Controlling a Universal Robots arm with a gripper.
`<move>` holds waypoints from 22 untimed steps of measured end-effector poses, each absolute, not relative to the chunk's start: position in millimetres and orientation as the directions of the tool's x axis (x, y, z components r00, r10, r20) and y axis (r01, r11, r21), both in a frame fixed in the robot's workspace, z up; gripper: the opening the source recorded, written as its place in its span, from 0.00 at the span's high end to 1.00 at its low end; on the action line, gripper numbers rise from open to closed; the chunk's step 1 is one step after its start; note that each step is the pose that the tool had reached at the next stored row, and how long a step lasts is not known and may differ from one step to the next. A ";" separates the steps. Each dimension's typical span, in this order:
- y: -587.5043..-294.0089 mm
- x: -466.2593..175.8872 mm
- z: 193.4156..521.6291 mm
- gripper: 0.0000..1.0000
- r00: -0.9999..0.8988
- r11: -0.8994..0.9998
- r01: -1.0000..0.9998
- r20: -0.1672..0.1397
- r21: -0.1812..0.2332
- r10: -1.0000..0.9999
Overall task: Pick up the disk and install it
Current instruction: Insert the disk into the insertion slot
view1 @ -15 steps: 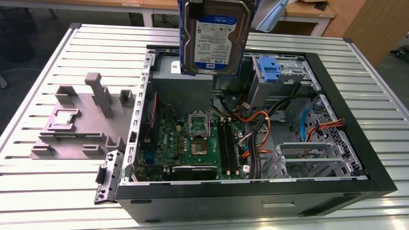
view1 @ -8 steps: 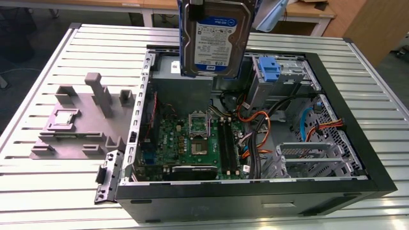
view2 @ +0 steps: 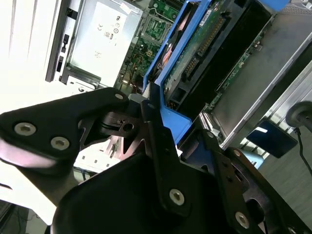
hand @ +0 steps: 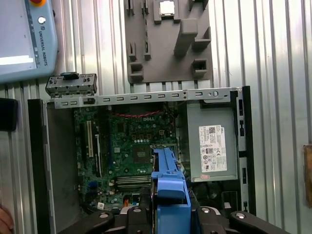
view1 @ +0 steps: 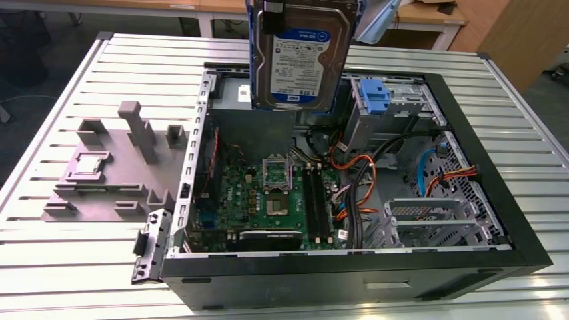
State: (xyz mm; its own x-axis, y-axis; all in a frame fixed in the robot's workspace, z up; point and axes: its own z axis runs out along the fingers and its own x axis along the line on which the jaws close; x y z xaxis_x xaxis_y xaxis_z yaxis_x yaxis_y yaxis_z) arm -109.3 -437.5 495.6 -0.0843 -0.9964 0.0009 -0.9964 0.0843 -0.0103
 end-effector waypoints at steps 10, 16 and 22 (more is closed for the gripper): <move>-447.5 -109.3 495.6 0.63 -0.084 0.084 -0.996 0.000 -0.010 -0.996; -459.1 -106.5 493.8 0.63 -0.084 0.084 -0.996 0.000 -0.010 -0.996; -459.5 -82.3 491.3 0.63 -0.084 0.084 -0.996 0.000 -0.010 -0.996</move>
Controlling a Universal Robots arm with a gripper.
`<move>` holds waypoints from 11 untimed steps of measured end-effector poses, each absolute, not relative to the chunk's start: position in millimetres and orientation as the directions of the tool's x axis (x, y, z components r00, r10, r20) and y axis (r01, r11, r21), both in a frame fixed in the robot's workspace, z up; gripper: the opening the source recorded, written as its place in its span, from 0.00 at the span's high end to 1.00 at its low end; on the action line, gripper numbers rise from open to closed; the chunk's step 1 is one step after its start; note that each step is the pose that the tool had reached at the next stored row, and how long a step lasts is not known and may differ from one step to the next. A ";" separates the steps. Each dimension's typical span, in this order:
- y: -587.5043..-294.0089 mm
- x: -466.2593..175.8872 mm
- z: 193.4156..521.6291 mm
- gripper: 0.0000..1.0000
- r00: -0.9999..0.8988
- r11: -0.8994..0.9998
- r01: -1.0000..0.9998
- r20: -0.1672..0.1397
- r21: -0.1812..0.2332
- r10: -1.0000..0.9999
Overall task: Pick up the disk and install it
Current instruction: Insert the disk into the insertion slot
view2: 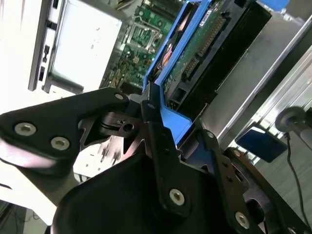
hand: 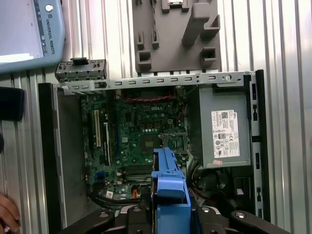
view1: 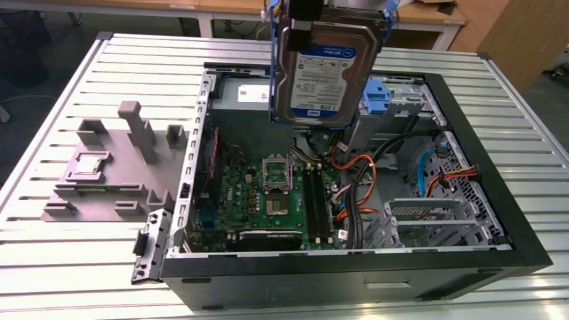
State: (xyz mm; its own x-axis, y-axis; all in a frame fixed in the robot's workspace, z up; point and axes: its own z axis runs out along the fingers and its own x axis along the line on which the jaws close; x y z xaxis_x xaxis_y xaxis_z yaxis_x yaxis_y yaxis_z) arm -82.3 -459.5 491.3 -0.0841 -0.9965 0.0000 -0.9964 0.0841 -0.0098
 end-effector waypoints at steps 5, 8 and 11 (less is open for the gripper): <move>-459.6 -77.7 490.3 0.63 -0.065 0.065 -0.998 0.000 -0.010 -0.998; -461.4 -77.3 489.8 0.63 -0.055 0.055 -0.998 0.000 -0.010 -0.998; -466.3 -76.8 489.5 0.63 -0.055 0.055 -0.998 0.000 -0.010 -0.998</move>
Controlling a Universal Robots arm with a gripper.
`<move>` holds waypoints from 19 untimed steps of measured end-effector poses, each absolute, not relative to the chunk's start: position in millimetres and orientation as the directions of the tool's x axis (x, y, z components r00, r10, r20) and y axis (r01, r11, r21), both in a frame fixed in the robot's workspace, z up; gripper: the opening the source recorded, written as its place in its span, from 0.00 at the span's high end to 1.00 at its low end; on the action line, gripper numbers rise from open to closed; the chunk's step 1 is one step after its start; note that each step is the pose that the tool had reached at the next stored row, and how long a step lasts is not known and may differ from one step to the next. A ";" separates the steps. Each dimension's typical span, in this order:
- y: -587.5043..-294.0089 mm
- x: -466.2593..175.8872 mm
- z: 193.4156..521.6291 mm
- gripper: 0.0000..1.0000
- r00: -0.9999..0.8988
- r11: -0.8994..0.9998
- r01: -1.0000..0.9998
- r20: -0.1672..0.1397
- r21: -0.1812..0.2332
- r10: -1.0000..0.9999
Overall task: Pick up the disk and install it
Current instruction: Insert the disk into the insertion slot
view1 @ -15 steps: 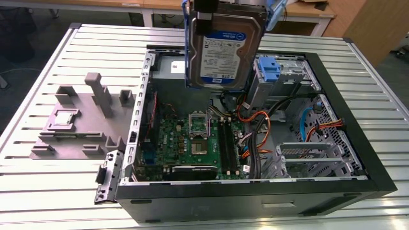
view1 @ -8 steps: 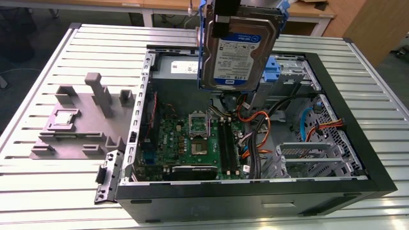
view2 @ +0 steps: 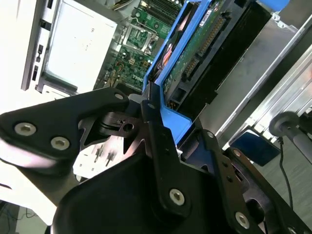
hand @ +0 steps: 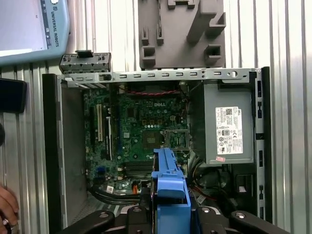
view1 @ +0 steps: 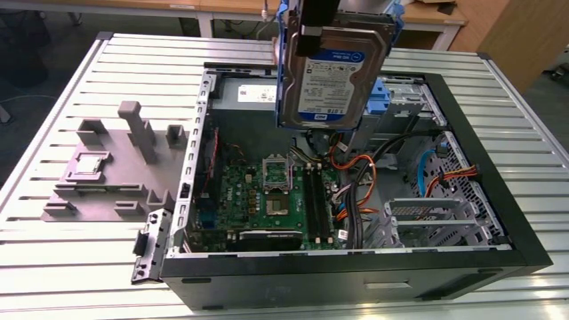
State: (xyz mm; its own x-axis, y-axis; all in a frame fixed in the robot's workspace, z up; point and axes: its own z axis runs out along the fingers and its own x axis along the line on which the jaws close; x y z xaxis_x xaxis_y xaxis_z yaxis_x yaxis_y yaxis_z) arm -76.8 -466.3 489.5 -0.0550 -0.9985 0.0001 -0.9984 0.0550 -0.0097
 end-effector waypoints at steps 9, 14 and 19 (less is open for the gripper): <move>-478.4 -76.3 489.2 0.63 -0.055 0.055 -0.998 0.002 -0.010 -0.998; -483.7 -74.7 489.0 0.63 -0.055 0.055 -0.998 0.005 -0.010 -0.998; -484.3 -64.8 488.3 0.63 -0.055 0.055 -0.998 0.005 -0.010 -0.998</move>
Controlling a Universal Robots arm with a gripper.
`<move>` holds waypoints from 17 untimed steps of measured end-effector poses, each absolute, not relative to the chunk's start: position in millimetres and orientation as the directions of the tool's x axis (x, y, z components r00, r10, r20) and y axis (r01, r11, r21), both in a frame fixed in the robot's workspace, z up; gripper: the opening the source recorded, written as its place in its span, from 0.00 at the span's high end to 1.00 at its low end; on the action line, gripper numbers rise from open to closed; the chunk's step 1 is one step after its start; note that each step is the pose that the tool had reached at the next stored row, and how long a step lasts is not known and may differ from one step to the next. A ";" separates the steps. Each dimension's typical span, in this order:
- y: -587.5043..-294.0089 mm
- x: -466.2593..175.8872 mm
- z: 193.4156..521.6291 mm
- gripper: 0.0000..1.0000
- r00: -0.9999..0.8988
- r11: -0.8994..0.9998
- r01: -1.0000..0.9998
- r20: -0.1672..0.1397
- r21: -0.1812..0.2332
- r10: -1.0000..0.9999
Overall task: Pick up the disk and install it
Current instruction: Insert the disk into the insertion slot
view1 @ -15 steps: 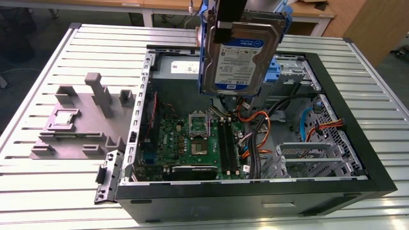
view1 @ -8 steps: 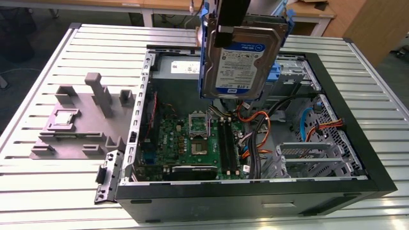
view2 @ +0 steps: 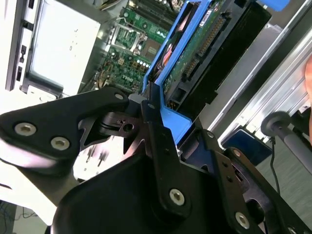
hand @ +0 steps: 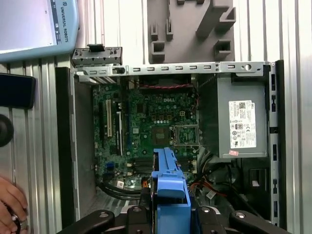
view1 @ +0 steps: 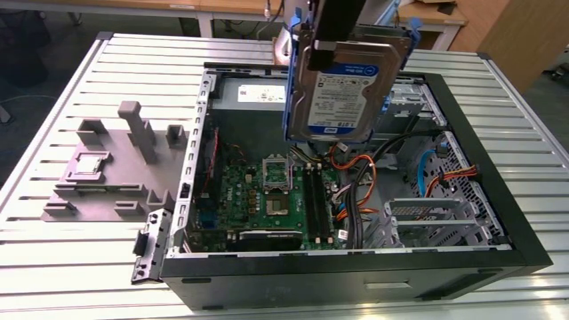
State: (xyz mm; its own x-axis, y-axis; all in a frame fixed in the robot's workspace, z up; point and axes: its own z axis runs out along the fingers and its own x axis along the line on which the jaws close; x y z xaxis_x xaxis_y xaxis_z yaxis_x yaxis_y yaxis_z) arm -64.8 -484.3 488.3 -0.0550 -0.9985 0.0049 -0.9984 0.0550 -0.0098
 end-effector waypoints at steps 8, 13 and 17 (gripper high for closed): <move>-486.1 -49.6 487.2 0.63 -0.055 0.055 -0.998 0.005 -0.010 -0.998; -492.8 -47.0 486.6 0.63 -0.055 0.055 -0.998 0.005 -0.010 -0.998; -498.8 -46.0 486.3 0.63 -0.055 0.055 -0.998 0.005 -0.010 -0.998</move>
State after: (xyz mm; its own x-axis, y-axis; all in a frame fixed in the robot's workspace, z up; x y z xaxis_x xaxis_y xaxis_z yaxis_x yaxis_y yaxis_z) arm -46.0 -498.8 486.3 -0.0550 -0.9985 0.0048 -0.9984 0.0549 -0.0096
